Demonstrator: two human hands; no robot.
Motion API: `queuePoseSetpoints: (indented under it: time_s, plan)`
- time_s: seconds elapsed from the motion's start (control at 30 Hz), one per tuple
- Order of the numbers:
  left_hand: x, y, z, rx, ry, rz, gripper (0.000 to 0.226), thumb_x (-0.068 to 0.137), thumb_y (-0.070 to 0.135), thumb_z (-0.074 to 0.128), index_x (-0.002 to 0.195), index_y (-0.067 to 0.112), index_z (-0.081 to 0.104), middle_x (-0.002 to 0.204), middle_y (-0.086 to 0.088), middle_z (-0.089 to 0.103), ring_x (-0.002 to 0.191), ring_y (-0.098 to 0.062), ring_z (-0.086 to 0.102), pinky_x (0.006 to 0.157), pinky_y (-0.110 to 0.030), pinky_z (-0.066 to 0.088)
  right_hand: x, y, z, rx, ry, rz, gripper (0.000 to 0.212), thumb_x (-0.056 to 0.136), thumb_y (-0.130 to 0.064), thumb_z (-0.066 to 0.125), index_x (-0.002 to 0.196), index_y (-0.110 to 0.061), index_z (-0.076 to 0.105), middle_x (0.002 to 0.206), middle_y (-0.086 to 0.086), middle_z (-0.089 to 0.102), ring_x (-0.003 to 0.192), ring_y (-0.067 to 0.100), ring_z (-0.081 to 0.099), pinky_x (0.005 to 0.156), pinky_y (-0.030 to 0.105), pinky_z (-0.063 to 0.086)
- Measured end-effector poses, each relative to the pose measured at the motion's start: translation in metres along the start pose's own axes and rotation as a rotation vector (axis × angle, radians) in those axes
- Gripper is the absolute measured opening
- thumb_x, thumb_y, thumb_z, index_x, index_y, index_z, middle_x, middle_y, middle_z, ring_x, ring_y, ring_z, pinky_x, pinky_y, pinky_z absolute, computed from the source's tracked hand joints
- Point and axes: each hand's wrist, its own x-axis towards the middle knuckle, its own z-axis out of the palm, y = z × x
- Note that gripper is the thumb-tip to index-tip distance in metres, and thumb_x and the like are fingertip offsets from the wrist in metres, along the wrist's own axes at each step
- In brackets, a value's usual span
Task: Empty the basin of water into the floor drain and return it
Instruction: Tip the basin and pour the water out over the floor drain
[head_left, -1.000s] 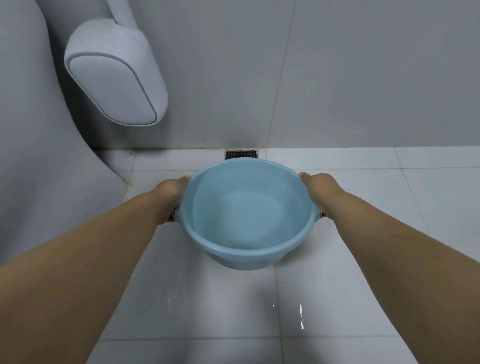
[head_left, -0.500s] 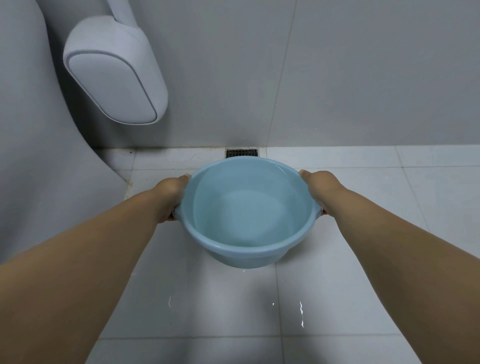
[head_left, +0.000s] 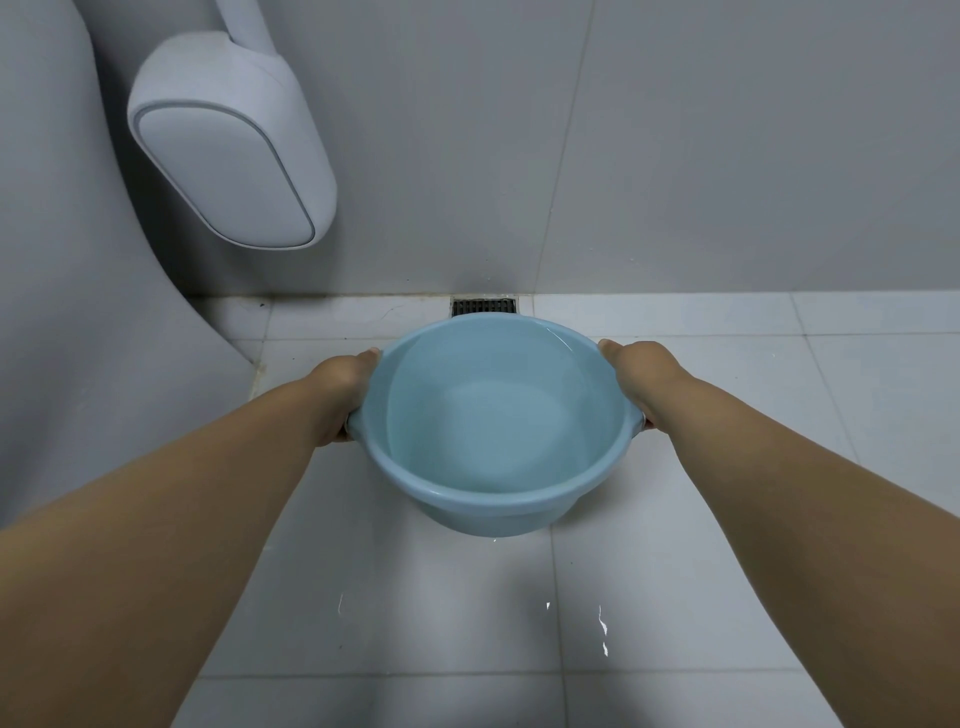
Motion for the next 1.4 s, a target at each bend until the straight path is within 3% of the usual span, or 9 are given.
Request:
queuePoseSetpoints:
  time_s: [0.1,0.23,0.47,0.57,0.67,0.83,0.97,1.23,1.4]
  plan:
    - [0.0009,0.0000,-0.0006,-0.001,-0.007,0.003,0.043,0.103,0.049,0.038,0.101,0.016,0.066,0.091,-0.003,0.072,0.074,-0.023,0.068,0.058,-0.030,0.053,-0.0004,-0.0008,0.0010,-0.001,0.003,0.001,0.029,0.099,-0.026,0.042,0.079,-0.010,0.055,0.122,0.024,0.064,0.107,0.043,0.064,0.091,0.059,0.053]
    - [-0.0001,0.0005,-0.0006,0.003,-0.007,0.001,0.043,0.103,0.048,0.037,0.100,0.016,0.066,0.091,-0.003,0.072,0.074,-0.024,0.069,0.061,-0.030,0.055,0.0008,0.0000,0.0000,0.017,0.003,0.027,0.028,0.099,-0.030,0.045,0.096,-0.008,0.061,0.119,0.022,0.067,0.103,0.042,0.067,0.089,0.056,0.056]
    - [-0.0014,0.0014,0.0006,0.013,0.001,0.009,0.041,0.103,0.045,0.038,0.099,0.016,0.066,0.089,-0.003,0.071,0.073,-0.024,0.068,0.064,-0.031,0.055,0.0009,-0.0006,-0.0003,0.001,0.000,0.009,0.026,0.100,-0.027,0.042,0.095,-0.008,0.059,0.121,0.024,0.065,0.106,0.043,0.065,0.091,0.058,0.054]
    - [0.0001,0.0008,-0.0007,0.018,-0.008,0.007,0.043,0.103,0.047,0.037,0.103,0.015,0.066,0.094,-0.005,0.072,0.078,-0.026,0.068,0.068,-0.033,0.055,-0.0002,-0.0005,-0.0001,0.000,0.007,0.003,0.027,0.099,-0.027,0.042,0.087,-0.009,0.058,0.121,0.024,0.065,0.098,0.040,0.066,0.089,0.056,0.055]
    - [0.0014,0.0002,-0.0011,0.012,-0.011,0.001,0.044,0.103,0.048,0.037,0.106,0.015,0.066,0.096,-0.005,0.073,0.079,-0.026,0.069,0.065,-0.033,0.056,-0.0004,-0.0011,0.0006,-0.022,0.011,-0.007,0.029,0.099,-0.025,0.040,0.079,-0.010,0.054,0.121,0.025,0.064,0.105,0.043,0.065,0.090,0.057,0.055]
    - [0.0006,0.0011,-0.0008,0.009,-0.009,-0.001,0.045,0.103,0.049,0.037,0.106,0.015,0.066,0.094,-0.005,0.072,0.075,-0.025,0.068,0.061,-0.030,0.054,0.0020,0.0000,-0.0004,-0.003,0.002,0.012,0.033,0.099,-0.031,0.044,0.102,-0.005,0.063,0.118,0.024,0.067,0.104,0.043,0.067,0.086,0.055,0.055]
    - [0.0020,0.0006,-0.0018,0.008,-0.009,-0.007,0.046,0.103,0.050,0.036,0.109,0.015,0.065,0.097,-0.005,0.073,0.078,-0.026,0.069,0.063,-0.032,0.056,0.0010,-0.0011,-0.0004,-0.006,-0.005,0.012,0.029,0.099,-0.030,0.043,0.099,-0.007,0.061,0.118,0.023,0.067,0.104,0.044,0.067,0.087,0.055,0.055]
    - [-0.0002,0.0023,-0.0005,0.004,-0.004,-0.004,0.045,0.104,0.049,0.036,0.109,0.014,0.065,0.096,-0.005,0.072,0.078,-0.025,0.069,0.064,-0.031,0.055,0.0039,-0.0014,-0.0007,-0.018,-0.010,0.028,0.039,0.098,-0.031,0.044,0.114,0.000,0.063,0.118,0.023,0.067,0.105,0.043,0.066,0.090,0.055,0.055]
    - [-0.0006,0.0027,-0.0006,0.006,-0.005,-0.008,0.045,0.104,0.048,0.036,0.107,0.014,0.065,0.094,-0.005,0.072,0.075,-0.025,0.069,0.060,-0.030,0.055,0.0036,-0.0012,-0.0003,-0.012,-0.008,0.009,0.031,0.099,-0.030,0.043,0.102,-0.006,0.062,0.119,0.023,0.066,0.106,0.043,0.066,0.091,0.057,0.054]
